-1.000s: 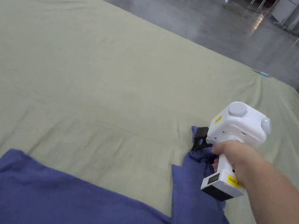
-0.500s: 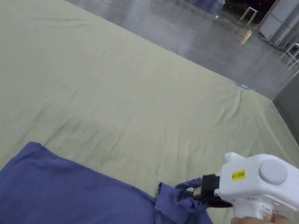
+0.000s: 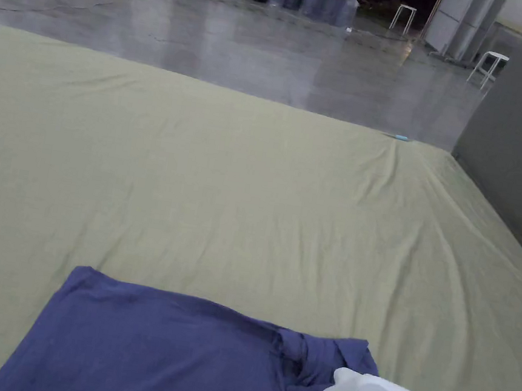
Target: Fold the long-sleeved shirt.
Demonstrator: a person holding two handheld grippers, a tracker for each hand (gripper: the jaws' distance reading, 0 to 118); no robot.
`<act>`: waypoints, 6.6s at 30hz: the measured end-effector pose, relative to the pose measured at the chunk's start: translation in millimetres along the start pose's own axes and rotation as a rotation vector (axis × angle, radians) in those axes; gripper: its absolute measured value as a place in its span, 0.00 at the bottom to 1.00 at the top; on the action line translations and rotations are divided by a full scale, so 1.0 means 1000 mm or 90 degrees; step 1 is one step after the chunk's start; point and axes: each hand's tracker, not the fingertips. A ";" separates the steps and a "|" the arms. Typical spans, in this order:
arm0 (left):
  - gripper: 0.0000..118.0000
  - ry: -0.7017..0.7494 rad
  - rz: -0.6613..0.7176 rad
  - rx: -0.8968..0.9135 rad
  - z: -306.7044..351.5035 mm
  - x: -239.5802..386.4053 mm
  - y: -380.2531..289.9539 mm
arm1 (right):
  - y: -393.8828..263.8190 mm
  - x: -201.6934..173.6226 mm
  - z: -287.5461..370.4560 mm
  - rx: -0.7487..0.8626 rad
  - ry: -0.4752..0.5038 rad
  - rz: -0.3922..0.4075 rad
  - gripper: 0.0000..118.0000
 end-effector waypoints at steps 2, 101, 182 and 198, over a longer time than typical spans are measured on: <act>0.00 0.002 -0.005 0.004 0.004 0.001 0.002 | 0.005 -0.001 0.011 -0.015 -0.001 0.018 0.64; 0.00 0.084 -0.054 -0.150 -0.114 -0.091 0.002 | -0.097 0.041 0.066 -0.010 0.018 0.082 0.07; 0.00 -0.457 0.512 -0.003 -0.088 -0.284 0.026 | -0.145 -0.022 0.145 0.074 0.364 0.018 0.00; 0.00 -0.079 0.226 0.011 -0.011 -0.120 0.081 | -0.136 -0.029 0.150 0.082 0.307 0.044 0.00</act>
